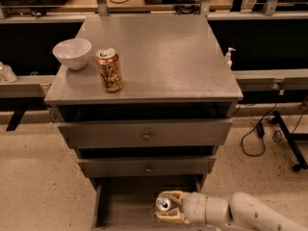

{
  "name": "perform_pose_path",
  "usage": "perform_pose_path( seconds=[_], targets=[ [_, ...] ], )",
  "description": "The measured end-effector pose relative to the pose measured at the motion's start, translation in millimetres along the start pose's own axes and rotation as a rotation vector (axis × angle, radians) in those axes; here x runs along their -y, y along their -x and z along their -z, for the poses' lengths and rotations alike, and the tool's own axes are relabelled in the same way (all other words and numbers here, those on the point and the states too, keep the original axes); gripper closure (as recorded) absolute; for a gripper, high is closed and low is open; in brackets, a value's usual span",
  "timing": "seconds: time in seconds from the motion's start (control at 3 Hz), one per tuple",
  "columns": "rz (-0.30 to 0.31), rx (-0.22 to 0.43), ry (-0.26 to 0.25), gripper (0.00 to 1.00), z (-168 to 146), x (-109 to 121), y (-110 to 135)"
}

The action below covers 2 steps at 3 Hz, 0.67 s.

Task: Pick redbull can from bottom drawer and place on counter

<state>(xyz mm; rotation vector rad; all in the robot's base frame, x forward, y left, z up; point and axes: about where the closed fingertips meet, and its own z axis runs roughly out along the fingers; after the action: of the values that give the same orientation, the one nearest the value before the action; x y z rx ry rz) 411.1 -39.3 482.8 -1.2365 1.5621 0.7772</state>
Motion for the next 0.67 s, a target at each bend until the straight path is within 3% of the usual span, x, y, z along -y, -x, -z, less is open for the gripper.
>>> perform_pose_path(
  seconds=[0.33, 0.67],
  targets=[
    [0.082, 0.005, 0.052, 1.0, 46.0, -19.8, 74.6],
    [0.101, -0.029, 0.134, 1.0, 81.8, -25.3, 142.0]
  ],
)
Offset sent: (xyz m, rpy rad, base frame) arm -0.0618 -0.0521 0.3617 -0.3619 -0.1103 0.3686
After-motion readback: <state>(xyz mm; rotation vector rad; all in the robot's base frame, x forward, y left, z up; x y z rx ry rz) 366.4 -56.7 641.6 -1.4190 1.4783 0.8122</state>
